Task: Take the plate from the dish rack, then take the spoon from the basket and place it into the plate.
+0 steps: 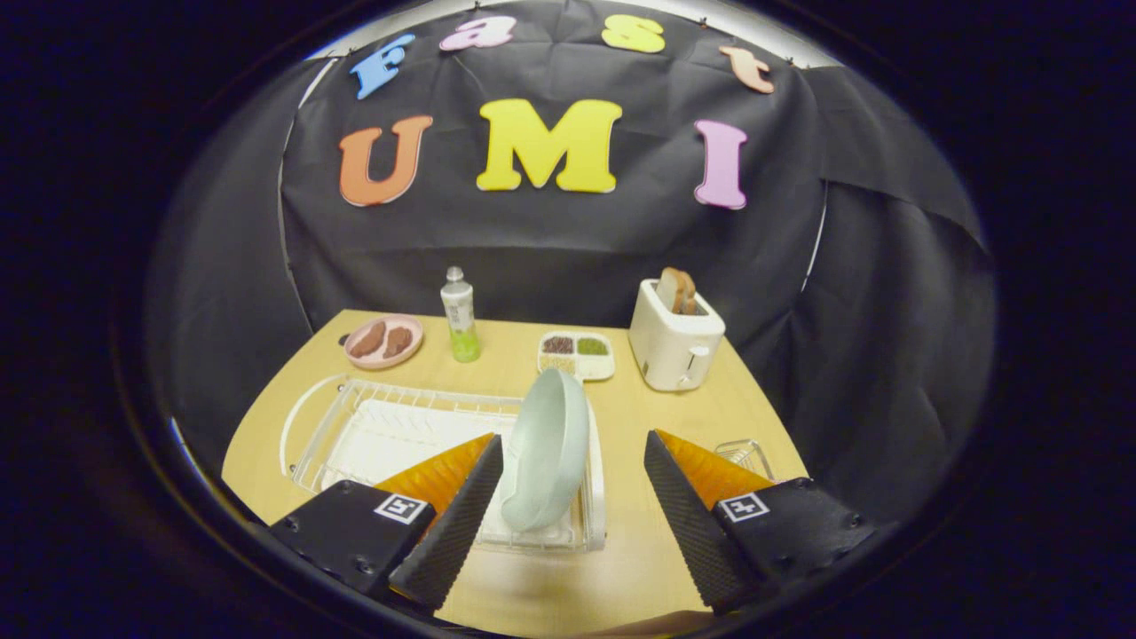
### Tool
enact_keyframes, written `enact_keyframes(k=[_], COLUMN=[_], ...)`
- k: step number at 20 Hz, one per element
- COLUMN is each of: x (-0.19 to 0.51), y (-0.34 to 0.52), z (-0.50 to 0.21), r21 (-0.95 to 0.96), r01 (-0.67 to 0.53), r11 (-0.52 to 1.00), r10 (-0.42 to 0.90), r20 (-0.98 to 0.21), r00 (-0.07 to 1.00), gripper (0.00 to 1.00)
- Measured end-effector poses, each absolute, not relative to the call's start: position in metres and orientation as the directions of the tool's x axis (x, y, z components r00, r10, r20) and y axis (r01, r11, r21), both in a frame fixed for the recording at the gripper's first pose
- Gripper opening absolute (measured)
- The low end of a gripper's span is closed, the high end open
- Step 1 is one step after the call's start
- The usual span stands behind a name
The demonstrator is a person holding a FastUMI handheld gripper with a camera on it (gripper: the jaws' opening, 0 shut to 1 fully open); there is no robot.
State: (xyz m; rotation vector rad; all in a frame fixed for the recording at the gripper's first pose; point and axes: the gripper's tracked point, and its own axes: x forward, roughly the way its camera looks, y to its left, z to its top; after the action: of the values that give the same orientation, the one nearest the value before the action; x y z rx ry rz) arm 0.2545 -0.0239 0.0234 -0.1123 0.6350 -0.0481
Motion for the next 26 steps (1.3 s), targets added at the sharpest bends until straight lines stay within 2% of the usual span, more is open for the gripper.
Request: enact_keyframes(k=[6, 10, 12, 16, 17, 20, 26], x=[0.302, 0.316, 0.319, 0.319, 0.318, 0.314, 0.314], y=[-0.025, -0.034, -0.039, -0.040, -0.036, -0.038, -0.043], z=[0.017, 0.011, 0.006, 0.000, 0.003, 0.013, 0.026], r21=[-0.108, -0.168, -0.190, -0.251, -0.264, -0.338, -0.479], r01=[-0.023, -0.016, -0.004, -0.035, -0.057, -0.030, 0.048], r11=[0.994, 0.986, 0.982, 0.967, 0.963, 0.941, 0.876], r10=[-0.066, -0.130, -0.162, -0.212, -0.215, -0.293, -0.433], r20=[-0.745, -0.818, -0.850, -0.877, -0.876, -0.854, -0.740], r00=[0.664, 0.560, 0.502, 0.432, 0.431, 0.431, 0.515], gripper=[0.99, 0.84, 0.69, 0.31, 0.26, 0.23, 0.17])
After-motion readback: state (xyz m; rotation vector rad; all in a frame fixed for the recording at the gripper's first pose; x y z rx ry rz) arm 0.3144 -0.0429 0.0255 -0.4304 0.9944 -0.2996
